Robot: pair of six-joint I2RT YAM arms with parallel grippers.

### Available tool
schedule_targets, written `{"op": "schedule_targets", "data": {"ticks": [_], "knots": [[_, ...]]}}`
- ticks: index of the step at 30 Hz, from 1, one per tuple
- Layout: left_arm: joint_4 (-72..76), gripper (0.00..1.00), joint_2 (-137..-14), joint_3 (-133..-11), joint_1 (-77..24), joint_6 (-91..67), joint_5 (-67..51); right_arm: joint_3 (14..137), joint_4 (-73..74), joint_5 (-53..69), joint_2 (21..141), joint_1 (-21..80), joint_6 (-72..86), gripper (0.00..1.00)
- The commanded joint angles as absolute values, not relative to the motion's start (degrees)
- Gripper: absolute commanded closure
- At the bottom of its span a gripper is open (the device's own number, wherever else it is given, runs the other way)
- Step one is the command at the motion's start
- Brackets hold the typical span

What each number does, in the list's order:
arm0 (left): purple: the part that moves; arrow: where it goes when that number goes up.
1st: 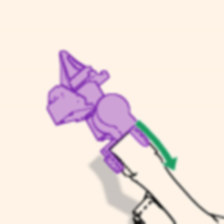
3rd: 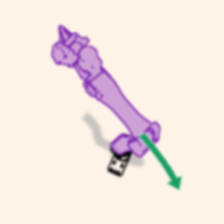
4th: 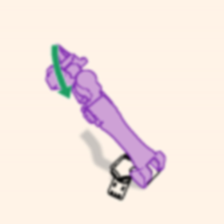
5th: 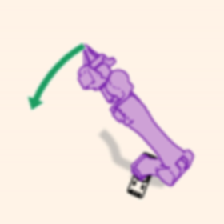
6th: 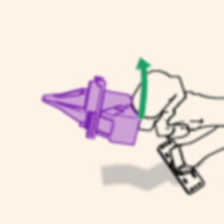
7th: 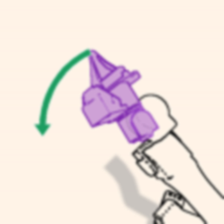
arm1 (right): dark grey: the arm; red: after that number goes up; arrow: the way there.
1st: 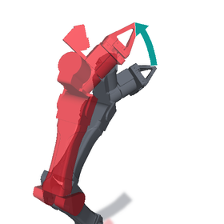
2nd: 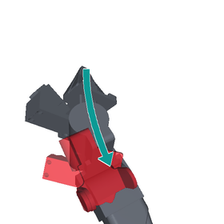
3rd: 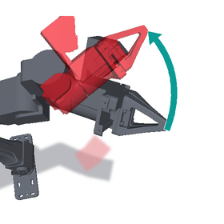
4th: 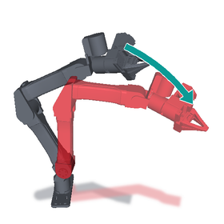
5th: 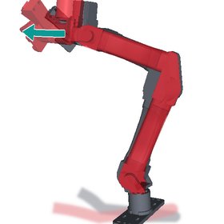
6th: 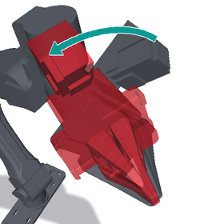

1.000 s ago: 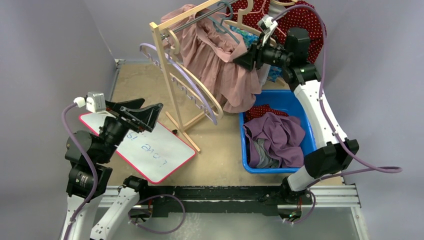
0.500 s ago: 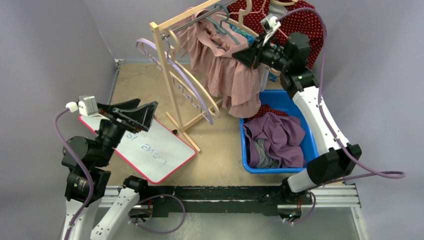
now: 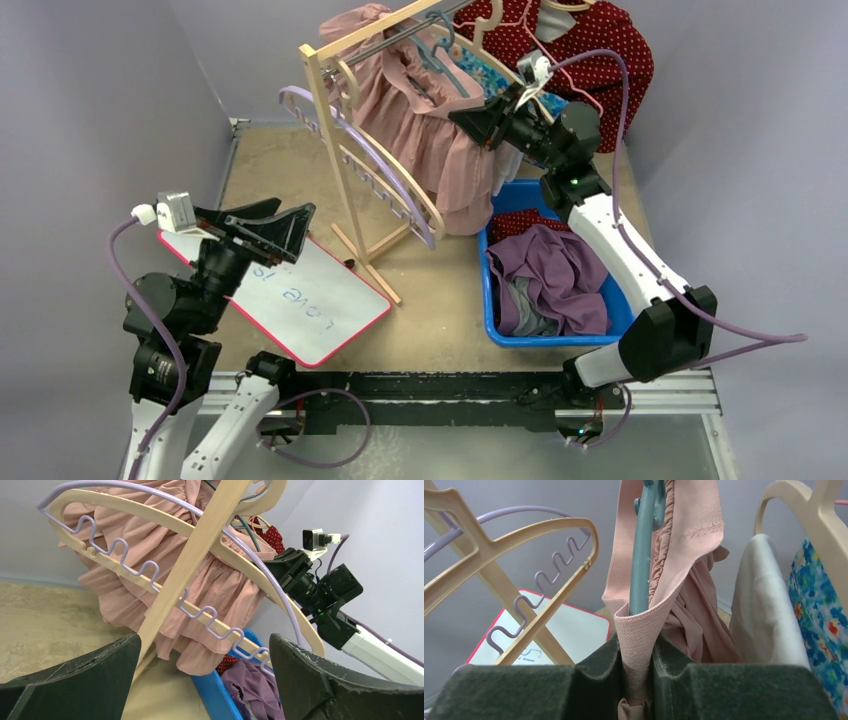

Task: Remove the skirt from the hanger
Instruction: Pick up the hanger from the clothesline.

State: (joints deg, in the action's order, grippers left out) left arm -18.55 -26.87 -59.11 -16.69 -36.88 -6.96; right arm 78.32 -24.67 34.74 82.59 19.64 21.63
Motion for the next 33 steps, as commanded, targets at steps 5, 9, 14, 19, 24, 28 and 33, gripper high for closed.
{"op": "schedule_targets", "data": {"ticks": [5, 9, 14, 19, 24, 28, 33], "knots": [[-16.9, 0.0, -25.1, -59.5, -16.9, -37.5, -6.3, 74.3, -54.0, 23.0, 81.3, 23.4, 23.6, 1.0], [-18.2, 0.0, -25.1, -59.5, -17.0, -36.2, -5.5, 71.8, -62.2, 19.6, 82.2, 24.3, 24.9, 1.0], [-19.9, 0.0, -24.8, -60.1, -16.9, -34.6, -4.4, 68.0, -68.7, 18.1, 81.6, 25.5, 25.0, 1.0], [-20.4, 0.0, -25.1, -59.8, -17.0, -33.9, -4.0, 62.7, -71.1, 16.6, 77.9, 25.7, 25.0, 1.0], [-19.8, 0.0, -25.7, -58.9, -16.9, -34.5, -4.2, 59.7, -62.4, 17.0, 72.7, 25.7, 24.4, 1.0], [-19.6, 0.0, -26.0, -58.0, -17.0, -34.9, -4.1, 54.4, -55.6, 19.5, 66.8, 25.7, 24.8, 1.0], [-19.6, 0.0, -26.7, -55.8, -17.0, -36.4, -4.5, 49.3, -42.4, 22.3, 57.2, 25.7, 25.5, 1.0]]}}
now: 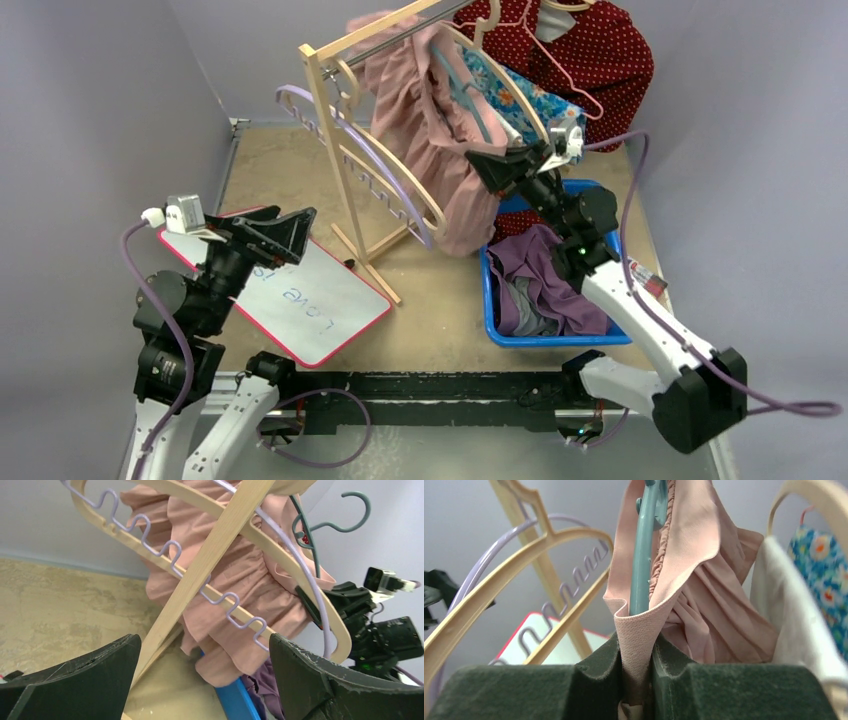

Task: Remove the skirt from the hanger
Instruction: Pick up the hanger from the clothesline, then remove the skirt from the hanger.

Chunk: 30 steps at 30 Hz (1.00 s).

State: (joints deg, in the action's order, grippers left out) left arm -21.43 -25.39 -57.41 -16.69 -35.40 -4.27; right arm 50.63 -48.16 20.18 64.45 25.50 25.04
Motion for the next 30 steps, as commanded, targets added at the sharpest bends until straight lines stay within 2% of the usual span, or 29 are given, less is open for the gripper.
{"op": "schedule_targets", "data": {"ticks": [1, 11, 16, 25, 30], "knots": [[-19.6, 0.0, -26.8, -55.4, -17.0, -36.7, -4.6, 48.9, -38.7, 22.4, 55.5, 25.7, 25.3, 1.0], [-21.7, 0.0, -29.7, -55.7, -17.0, -35.5, -3.7, 46.9, -8.8, 31.9, 49.6, 25.7, 27.4, 1.0], [-21.5, 0.0, -30.7, -54.8, -16.9, -36.2, -3.8, 46.7, 2.9, 30.6, 47.8, 25.7, 25.9, 1.0], [-20.9, 0.0, -32.6, -53.4, -17.0, -37.3, -4.9, 46.6, 7.1, 36.7, 51.8, 26.0, 23.7, 1.0], [-21.3, 0.0, -33.0, -53.2, -16.9, -36.9, -5.2, 47.8, 9.3, 33.4, 55.3, 31.1, 21.3, 1.0]]}}
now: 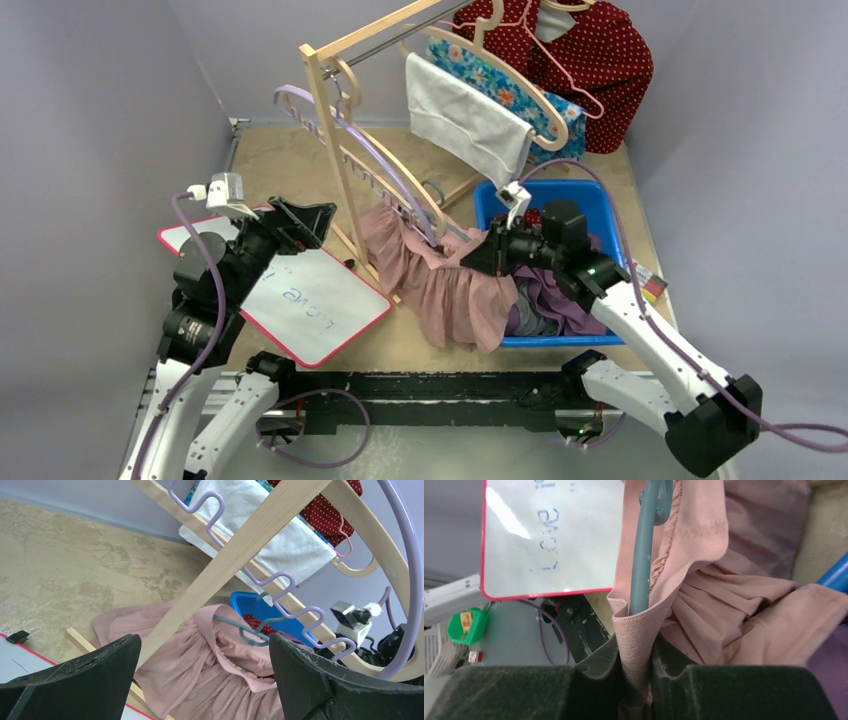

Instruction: Remove the skirt from the hanger

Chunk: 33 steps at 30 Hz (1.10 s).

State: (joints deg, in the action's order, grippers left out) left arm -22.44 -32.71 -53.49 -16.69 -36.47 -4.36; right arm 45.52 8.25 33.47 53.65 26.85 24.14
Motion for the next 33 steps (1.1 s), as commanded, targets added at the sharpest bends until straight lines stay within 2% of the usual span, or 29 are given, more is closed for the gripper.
{"op": "schedule_targets", "data": {"ticks": [1, 6, 13, 20, 26, 33], "knots": [[-21.3, 0.0, -33.1, -53.2, -17.0, -36.8, -5.2, 48.3, 9.4, 32.2, 56.0, 32.9, 20.9, 1.0], [-21.1, 0.0, -33.8, -52.6, -16.9, -36.7, -5.9, 48.7, 8.1, 28.3, 57.7, 40.0, 20.7, 1.0], [-18.8, 0.01, -36.2, -51.1, -16.9, -37.9, -11.3, 43.5, -4.2, 33.2, 53.7, 43.6, 20.6, 1.0], [-9.4, 0.08, -38.4, -48.5, -16.9, -41.2, -22.3, 43.2, -9.7, 34.6, 56.9, 44.6, 21.1, 1.0], [10.2, 0.19, -40.4, -40.2, -17.0, -51.2, -34.3, 41.9, -19.2, 36.1, 58.2, 45.3, 24.6, 1.0], [26.4, 0.41, -43.0, -34.5, -18.6, -62.2, -33.8, 41.9, -20.3, 36.4, 60.1, 45.6, 25.0, 1.0]]}}
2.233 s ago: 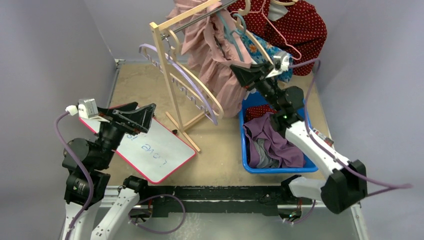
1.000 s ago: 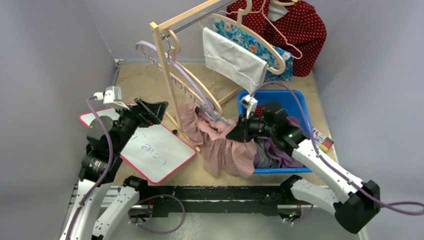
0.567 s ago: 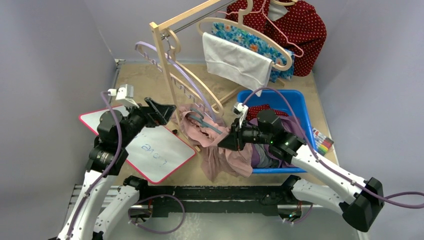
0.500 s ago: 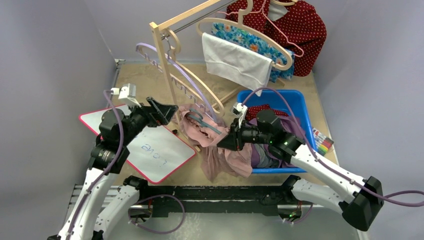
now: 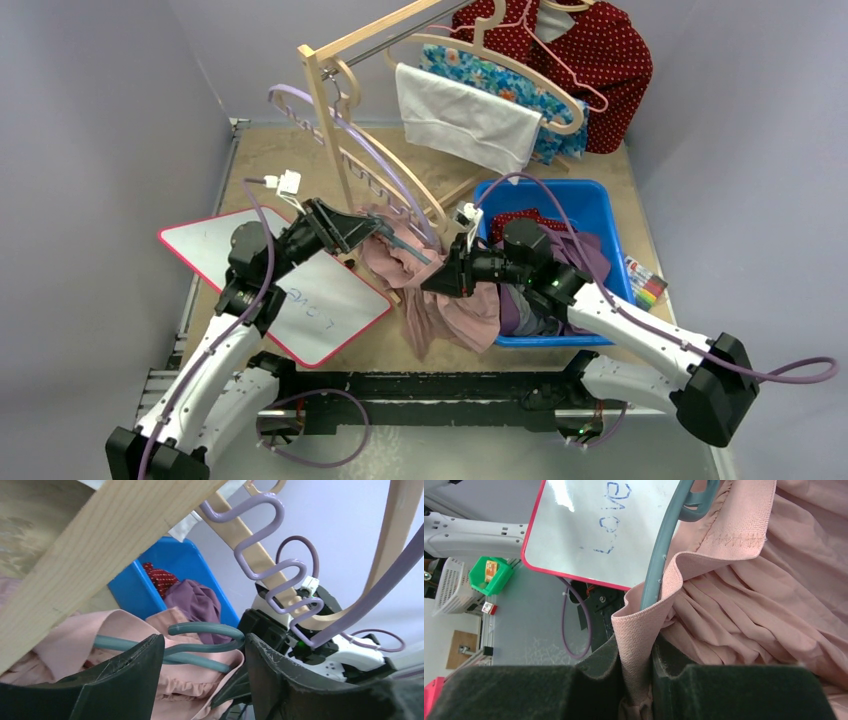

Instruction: Remove the skirt from the hanger

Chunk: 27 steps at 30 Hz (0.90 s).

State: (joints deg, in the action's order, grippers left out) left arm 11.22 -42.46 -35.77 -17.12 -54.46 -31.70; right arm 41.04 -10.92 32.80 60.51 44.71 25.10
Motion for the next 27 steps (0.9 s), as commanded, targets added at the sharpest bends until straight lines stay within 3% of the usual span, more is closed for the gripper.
{"op": "schedule_targets", "data": {"ticks": [1, 15, 27], "knots": [[27.2, 0.42, -43.3, -34.3, -19.5, -62.4, -33.3, 41.9, -20.3, 36.3, 60.1, 45.6, 25.0, 1.0], [26.6, 0.48, -43.4, -33.0, -27.8, -56.5, -21.9, 42.6, -21.6, 36.4, 61.3, 46.1, 25.5, 1.0], [41.2, 0.62, -46.0, -27.6, -28.5, -66.0, -14.8, 42.9, -21.0, 36.3, 62.0, 46.8, 25.4, 1.0]]}}
